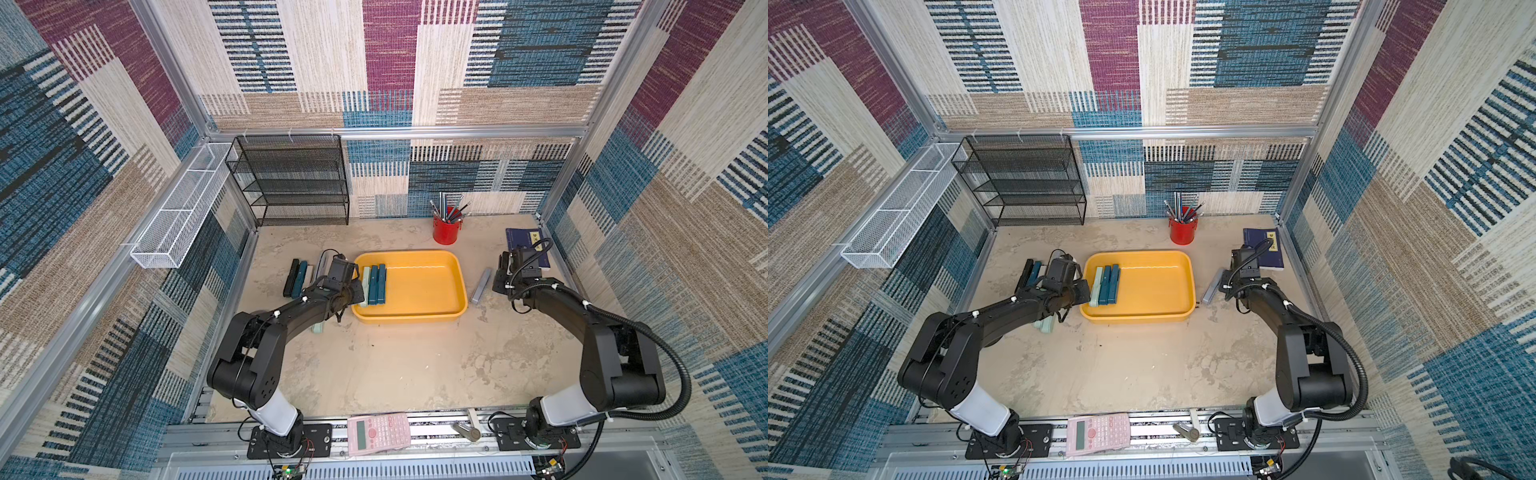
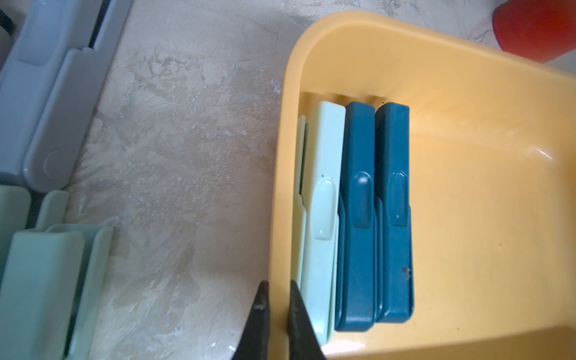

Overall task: Put the pruning pliers into the storage box
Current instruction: Pick up the pruning pliers from the center of the board.

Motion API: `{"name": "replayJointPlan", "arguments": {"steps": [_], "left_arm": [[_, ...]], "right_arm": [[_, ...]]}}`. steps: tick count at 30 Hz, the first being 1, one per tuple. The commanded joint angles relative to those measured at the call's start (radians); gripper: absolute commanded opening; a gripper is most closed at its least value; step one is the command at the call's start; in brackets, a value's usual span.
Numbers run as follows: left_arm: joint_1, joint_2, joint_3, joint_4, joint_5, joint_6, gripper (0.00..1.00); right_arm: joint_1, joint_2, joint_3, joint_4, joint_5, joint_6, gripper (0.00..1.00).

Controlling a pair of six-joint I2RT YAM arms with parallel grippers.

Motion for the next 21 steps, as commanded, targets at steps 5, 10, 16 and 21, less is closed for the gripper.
{"name": "replayJointPlan", "arguments": {"steps": [5,10,16,21], "left_arm": [[0.001,0.004,-0.001,-0.005,0.008,0.0,0.0],[0.001,0.003,0.005,-0.01,0.011,0.001,0.0],[0.001,-0.005,0.005,-0.013,0.008,0.004,0.0],[0.001,-0.001,0.008,-0.008,0.017,-0.001,0.0]], "right_arm": [[0.113,-0.056,0.051,0.008,-0.034,-0.024,0.24],[0.23,-0.032,0.085,0.025,-0.045,0.038,0.23],[0.372,0.002,0.101,0.059,-0.045,0.136,0.23],[0.44,0.067,0.107,0.111,-0.086,0.214,0.23]]}}
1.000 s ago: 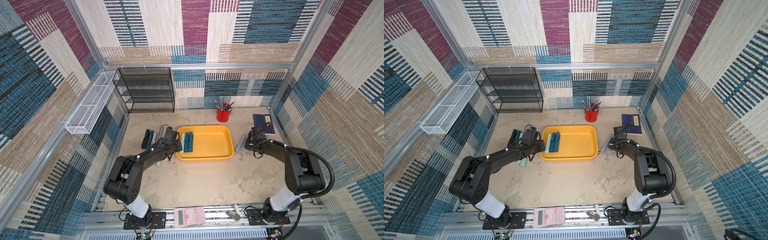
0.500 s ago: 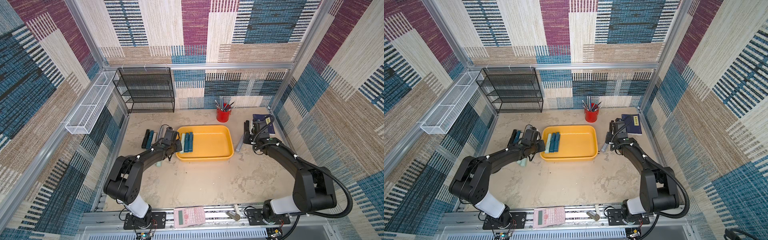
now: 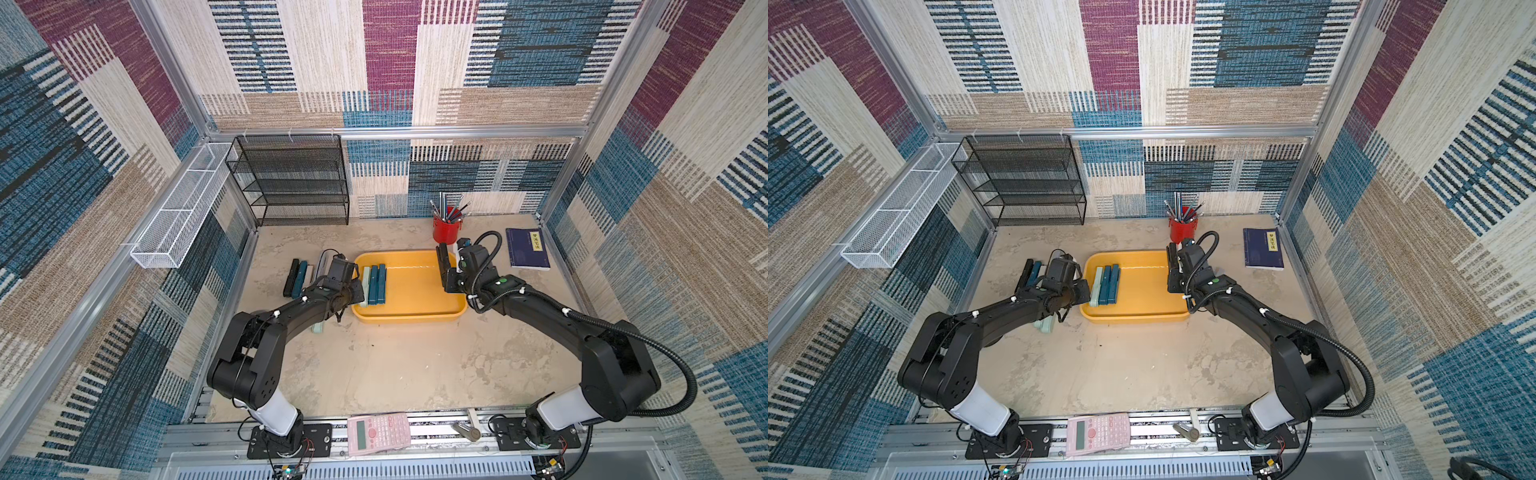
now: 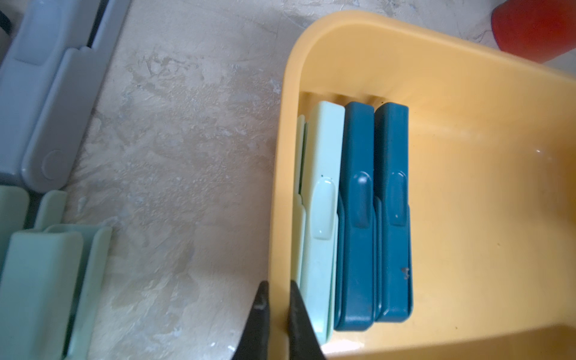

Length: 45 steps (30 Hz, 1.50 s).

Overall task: Put the pruning pliers into the storage box
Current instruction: Pick up the pruning pliers from the center of the board, then place the pruning pliers in the storage box.

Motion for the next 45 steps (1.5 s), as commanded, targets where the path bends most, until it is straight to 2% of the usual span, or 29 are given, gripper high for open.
{"name": "replayJointPlan", "arguments": {"steps": [1,11,21,36,45], "left_arm": [[0.001,0.001,0.009,-0.008,0.011,0.0,0.0],[0.001,-0.004,-0.004,0.004,0.014,-0.007,0.0],[0.001,-0.008,-0.01,0.007,0.01,-0.007,0.0],[0.001,-0.007,-0.014,0.011,0.019,-0.01,0.0],[0.001,-0.01,-0.013,0.008,0.016,-0.005,0.0]], "right_arm": [[0.026,0.038,0.012,0.081,-0.029,0.088,0.23],[0.148,0.242,0.113,0.15,-0.048,0.17,0.23],[0.19,0.375,0.184,0.179,-0.052,0.217,0.24],[0.204,0.465,0.227,0.201,-0.044,0.248,0.27],[0.205,0.479,0.241,0.211,-0.075,0.266,0.33]]}}
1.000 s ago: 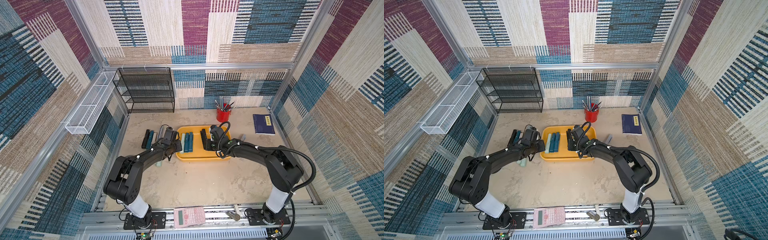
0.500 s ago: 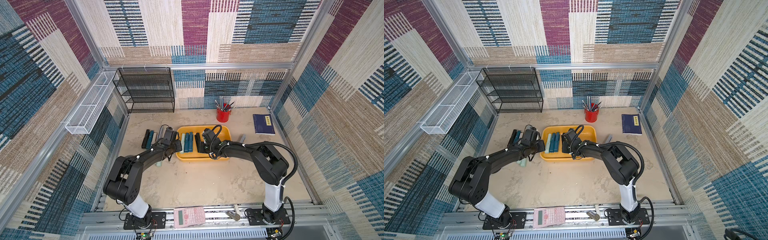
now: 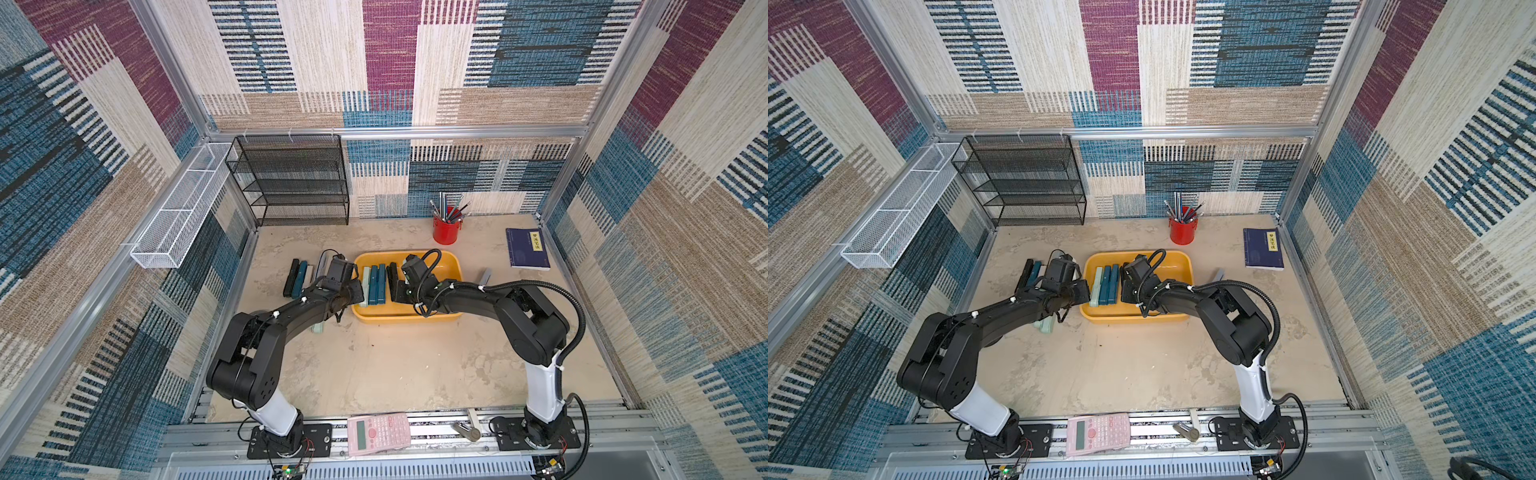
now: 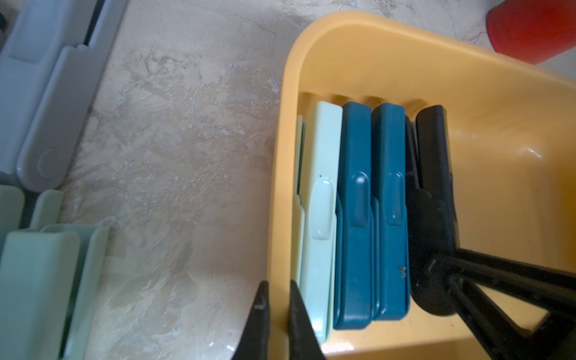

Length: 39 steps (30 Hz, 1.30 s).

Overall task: Put the pruning pliers into the storage box
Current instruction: Place the pruning pliers in the storage box.

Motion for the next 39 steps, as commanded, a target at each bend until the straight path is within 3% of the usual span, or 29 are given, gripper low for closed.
{"name": "replayJointPlan", "arguments": {"steps": [1,10,39], "left_arm": [[0.001,-0.005,-0.003,-0.001,0.004,0.001,0.0],[0.001,-0.004,-0.011,0.004,0.005,-0.002,0.0],[0.001,-0.006,-0.013,0.004,0.007,-0.003,0.0]], "right_arm": [[0.002,0.003,0.009,0.019,-0.02,0.017,0.34],[0.002,-0.002,0.0,0.042,-0.047,0.035,0.39],[0.002,0.004,0.014,0.085,-0.097,0.049,0.38]]}}
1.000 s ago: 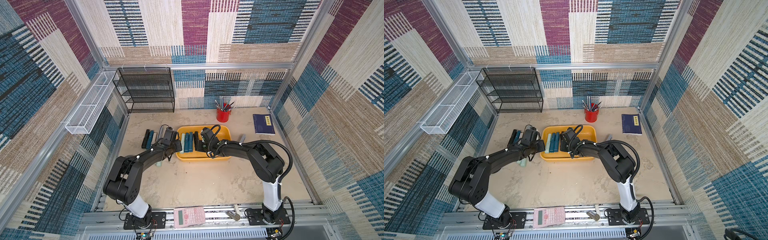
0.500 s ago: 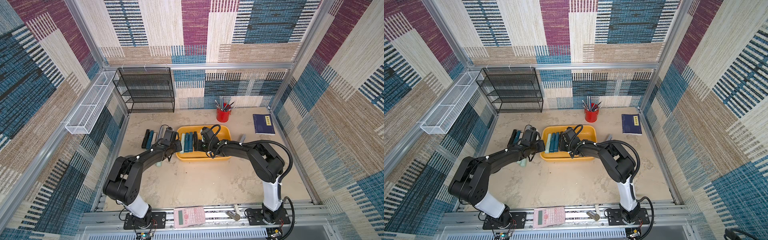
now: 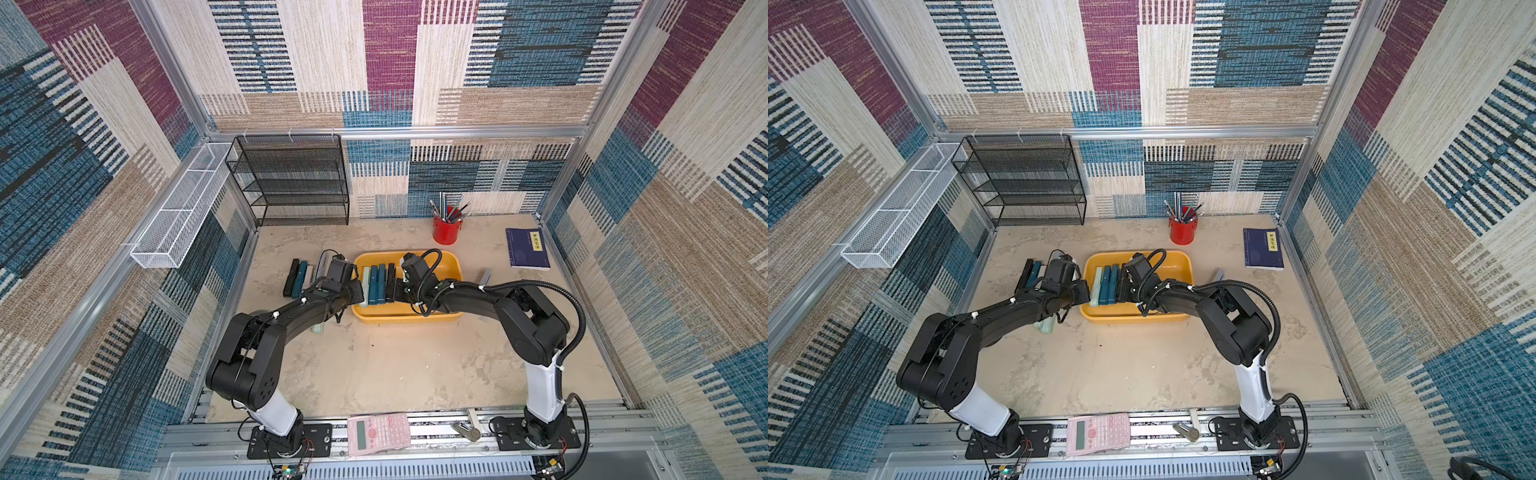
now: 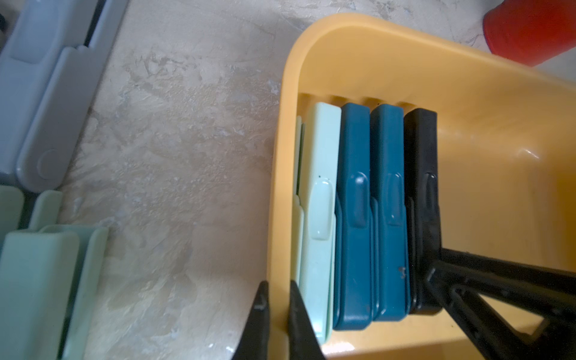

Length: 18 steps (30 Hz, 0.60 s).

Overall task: Put the pruning pliers into the storage box
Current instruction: Place the pruning pliers in the storage box.

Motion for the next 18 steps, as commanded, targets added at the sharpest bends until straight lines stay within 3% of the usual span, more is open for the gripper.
{"name": "replayJointPlan", "arguments": {"steps": [1,18], "left_arm": [[0.001,-0.002,-0.001,-0.009,0.007,-0.004,0.0],[0.001,-0.007,-0.011,-0.009,0.003,-0.004,0.0]], "right_arm": [[0.002,0.008,0.012,0.032,-0.012,0.008,0.38],[-0.007,-0.03,0.018,0.009,-0.001,-0.02,0.39]]}}
